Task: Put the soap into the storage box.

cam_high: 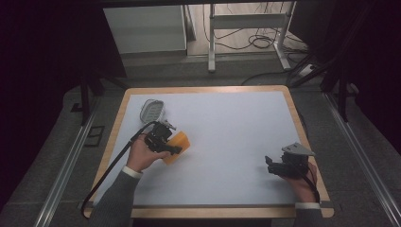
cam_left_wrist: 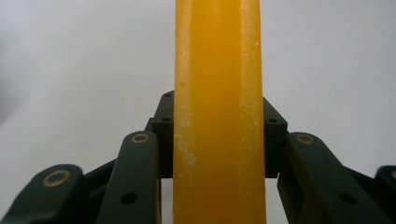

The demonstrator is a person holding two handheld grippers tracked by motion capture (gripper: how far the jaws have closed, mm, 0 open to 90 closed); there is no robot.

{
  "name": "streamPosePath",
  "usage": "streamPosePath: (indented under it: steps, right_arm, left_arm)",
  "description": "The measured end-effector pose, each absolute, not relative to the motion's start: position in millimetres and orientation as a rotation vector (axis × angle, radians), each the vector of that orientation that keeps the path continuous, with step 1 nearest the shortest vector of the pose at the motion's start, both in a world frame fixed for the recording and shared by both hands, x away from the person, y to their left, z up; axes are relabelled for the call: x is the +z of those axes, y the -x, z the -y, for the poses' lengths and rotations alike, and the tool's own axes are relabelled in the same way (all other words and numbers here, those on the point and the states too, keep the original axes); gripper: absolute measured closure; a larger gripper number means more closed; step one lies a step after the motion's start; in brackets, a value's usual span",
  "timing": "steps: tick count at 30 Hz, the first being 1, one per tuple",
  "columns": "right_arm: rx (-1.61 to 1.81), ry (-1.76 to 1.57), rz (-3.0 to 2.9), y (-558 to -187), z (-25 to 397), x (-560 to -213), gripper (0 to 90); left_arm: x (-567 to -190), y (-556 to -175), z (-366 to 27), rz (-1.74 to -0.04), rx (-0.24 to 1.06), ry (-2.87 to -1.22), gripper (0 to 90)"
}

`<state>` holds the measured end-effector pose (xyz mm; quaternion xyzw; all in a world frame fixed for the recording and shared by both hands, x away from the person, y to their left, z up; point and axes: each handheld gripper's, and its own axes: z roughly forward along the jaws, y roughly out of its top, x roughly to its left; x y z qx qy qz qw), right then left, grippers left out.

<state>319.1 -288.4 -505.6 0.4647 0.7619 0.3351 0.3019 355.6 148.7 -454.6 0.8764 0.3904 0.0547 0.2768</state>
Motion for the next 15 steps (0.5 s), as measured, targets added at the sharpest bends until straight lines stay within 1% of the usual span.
streamPosePath:
  steps: [2,5,12,15]
  right_arm:
    - [0.888,-1.233,-2.020,-319.2,288.5,-505.8,8.2]
    - [0.883,-1.244,-2.020,-319.9,289.1,-506.9,8.2]
    - [0.885,-1.242,-2.017,-318.9,288.8,-505.8,8.2]
    - [0.883,-1.243,-2.017,-319.0,289.2,-505.9,8.2]
  left_arm:
    - [-453.2,-354.2,-148.5,-1.048,0.163,-2.357,61.1]
    - [-451.0,-354.7,-151.1,-1.038,0.130,-2.345,61.1]
    - [-451.9,-360.4,-155.0,-1.058,0.118,-2.347,61.1]
    - [-449.9,-361.5,-156.0,-1.070,0.157,-2.330,61.1]
